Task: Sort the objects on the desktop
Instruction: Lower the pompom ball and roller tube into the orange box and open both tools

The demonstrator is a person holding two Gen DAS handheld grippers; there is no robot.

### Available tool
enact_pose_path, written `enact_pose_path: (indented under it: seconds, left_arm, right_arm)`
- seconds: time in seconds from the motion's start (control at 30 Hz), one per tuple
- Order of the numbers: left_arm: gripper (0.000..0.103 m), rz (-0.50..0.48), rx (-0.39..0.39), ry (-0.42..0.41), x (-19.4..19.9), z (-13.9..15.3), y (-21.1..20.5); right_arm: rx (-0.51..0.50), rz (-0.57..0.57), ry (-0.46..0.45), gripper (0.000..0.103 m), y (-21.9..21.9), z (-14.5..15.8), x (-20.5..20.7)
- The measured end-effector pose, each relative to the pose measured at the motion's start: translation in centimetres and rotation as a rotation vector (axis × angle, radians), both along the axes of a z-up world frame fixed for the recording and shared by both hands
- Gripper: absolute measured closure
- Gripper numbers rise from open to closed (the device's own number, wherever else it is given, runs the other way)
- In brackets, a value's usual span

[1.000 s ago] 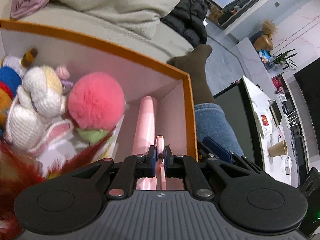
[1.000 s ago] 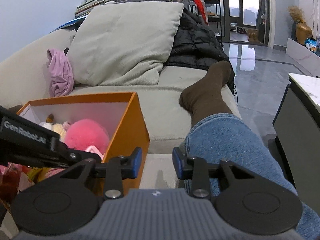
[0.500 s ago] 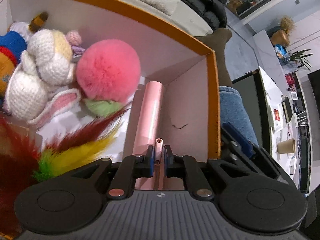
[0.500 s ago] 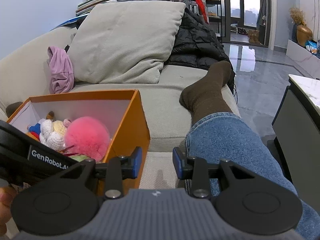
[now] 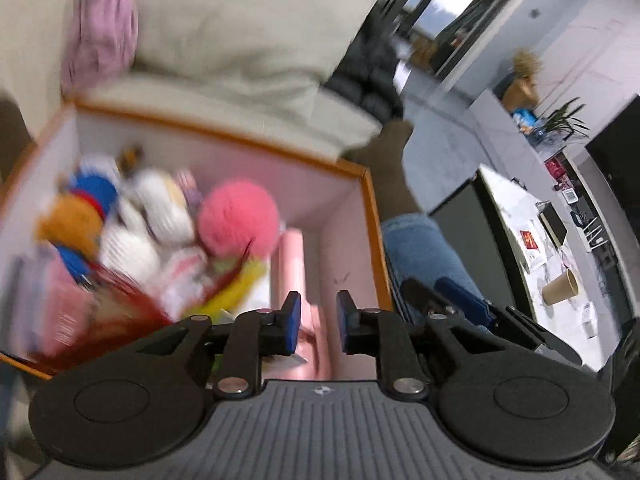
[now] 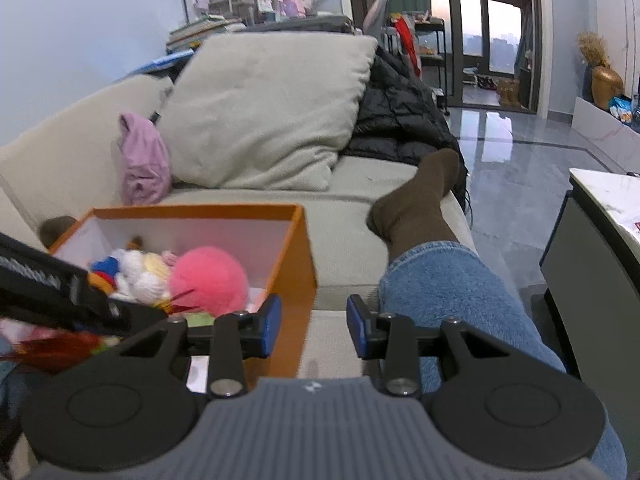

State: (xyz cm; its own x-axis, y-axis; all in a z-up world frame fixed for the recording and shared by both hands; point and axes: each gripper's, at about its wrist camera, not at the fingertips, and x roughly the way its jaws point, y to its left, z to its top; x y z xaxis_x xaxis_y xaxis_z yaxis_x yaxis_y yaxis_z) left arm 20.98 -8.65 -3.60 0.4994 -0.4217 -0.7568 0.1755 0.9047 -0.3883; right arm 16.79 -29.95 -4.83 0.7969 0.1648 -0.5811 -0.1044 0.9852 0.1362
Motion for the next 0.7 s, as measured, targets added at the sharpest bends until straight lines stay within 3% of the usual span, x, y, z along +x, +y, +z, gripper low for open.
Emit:
enact_pose_path:
  seconds: [0.13, 0.27, 0.33, 0.4, 0.53, 0.7]
  left_arm:
    - [0.066, 0.015, 0.070, -0.176, -3.2, 2.8, 1.6]
    - [0.050, 0.061, 0.156, -0.292, -6.0, 3.8, 3.1]
    - [0.050, 0.088, 0.205, -0.344, -7.2, 3.5, 3.7]
    - [0.046, 0.107, 0.253, -0.365, -7.9, 2.6, 4.1]
    - [0.041, 0.168, 0.252, -0.342, -8.9, 0.6, 5.1]
    - [0.027, 0.205, 0.370, -0.390, -9.2, -0.9, 5.0]
  right_arm:
    - [0.018, 0.050, -0.035, 0.054, 1.3, 1.6, -2.0]
    - [0.035, 0.100, -0.050, 0.050, 2.9, 2.3, -3.5]
    - [0.041, 0.126, -0.048, 0.049, 4.0, 2.3, -4.0]
    - [0.039, 0.147, -0.043, 0.048, 4.9, 2.2, -4.4]
    - [0.024, 0.174, -0.034, 0.043, 6.4, 1.4, -5.2]
    - [0.013, 0.168, -0.003, 0.041, 7.1, -0.1, -5.1]
